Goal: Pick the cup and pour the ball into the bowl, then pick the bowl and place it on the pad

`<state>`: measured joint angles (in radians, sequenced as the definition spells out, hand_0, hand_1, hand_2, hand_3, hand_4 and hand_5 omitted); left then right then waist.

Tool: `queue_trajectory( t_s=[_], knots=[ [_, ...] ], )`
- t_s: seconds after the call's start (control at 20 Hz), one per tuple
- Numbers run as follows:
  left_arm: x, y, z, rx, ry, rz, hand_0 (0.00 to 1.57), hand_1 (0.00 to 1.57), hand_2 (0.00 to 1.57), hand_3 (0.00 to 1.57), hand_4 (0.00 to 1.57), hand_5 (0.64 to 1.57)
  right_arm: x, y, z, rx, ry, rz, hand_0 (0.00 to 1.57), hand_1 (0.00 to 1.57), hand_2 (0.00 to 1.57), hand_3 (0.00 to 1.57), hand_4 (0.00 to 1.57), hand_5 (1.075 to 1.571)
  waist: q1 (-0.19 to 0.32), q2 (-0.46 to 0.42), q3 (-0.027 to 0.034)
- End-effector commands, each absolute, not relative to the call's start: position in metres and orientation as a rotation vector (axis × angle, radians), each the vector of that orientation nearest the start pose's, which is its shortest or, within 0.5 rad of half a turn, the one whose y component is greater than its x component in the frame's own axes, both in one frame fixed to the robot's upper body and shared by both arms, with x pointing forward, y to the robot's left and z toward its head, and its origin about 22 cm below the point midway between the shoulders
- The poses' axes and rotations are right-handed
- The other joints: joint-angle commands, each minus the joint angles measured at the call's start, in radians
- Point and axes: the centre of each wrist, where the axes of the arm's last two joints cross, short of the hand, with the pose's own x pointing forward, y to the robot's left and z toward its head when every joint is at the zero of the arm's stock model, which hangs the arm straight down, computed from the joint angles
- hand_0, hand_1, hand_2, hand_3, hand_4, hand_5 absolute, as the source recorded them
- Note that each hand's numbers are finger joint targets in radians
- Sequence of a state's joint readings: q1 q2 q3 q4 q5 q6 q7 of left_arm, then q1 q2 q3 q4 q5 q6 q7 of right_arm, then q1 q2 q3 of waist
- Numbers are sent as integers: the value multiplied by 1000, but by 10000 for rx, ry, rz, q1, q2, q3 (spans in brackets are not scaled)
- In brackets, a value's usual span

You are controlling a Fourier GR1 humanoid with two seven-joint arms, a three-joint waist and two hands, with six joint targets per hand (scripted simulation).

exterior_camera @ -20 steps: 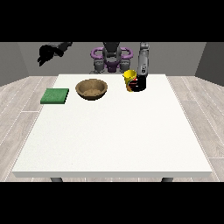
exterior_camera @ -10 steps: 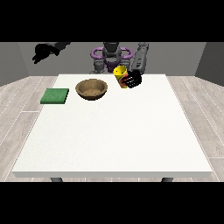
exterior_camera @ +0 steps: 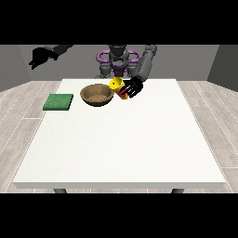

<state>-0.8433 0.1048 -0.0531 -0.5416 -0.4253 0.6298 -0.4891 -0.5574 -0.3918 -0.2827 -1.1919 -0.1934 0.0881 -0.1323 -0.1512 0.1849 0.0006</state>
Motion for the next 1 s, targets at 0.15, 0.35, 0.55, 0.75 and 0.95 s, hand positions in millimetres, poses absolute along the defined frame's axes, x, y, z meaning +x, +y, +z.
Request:
queue_trajectory(
  t_s=[0.15, 0.35, 0.55, 0.75, 0.95],
  knots=[
    [419, 127, 26, 10298, -19300, -7993, 1496, 1496, 1571, 1571, 1480, 1310, 376, -343, 132, -1390, -19102, 53, 0, 0, 343, 676, 541, 1567, 28, -272, 12],
    [429, 160, 31, 12476, -18541, -9360, 1538, 1538, 1571, 1571, 1493, 1341, 369, -338, 112, -992, -19077, 376, 0, 0, 357, 676, 542, 1566, -366, -393, 12],
    [430, 142, 30, 13911, -18039, -11402, 1571, 1571, 1571, 1571, 1246, 1472, 370, -335, 87, -1341, -17979, 47, 0, 0, 382, 662, 564, 1566, 205, -1227, 26],
    [420, 103, 16, 14580, -17630, -12806, 1571, 1571, 1571, 1571, 1181, 1500, 370, -325, 80, -1332, -18247, 534, 0, 0, 380, 660, 563, 1566, -125, -1161, 10],
    [419, 81, 24, 15463, -17371, -14375, 1521, 1521, 1571, 1571, 1248, 1433, 382, -326, 97, -1254, -18627, 484, 0, 0, 347, 604, 573, 1566, -222, -615, 8]
  ],
)
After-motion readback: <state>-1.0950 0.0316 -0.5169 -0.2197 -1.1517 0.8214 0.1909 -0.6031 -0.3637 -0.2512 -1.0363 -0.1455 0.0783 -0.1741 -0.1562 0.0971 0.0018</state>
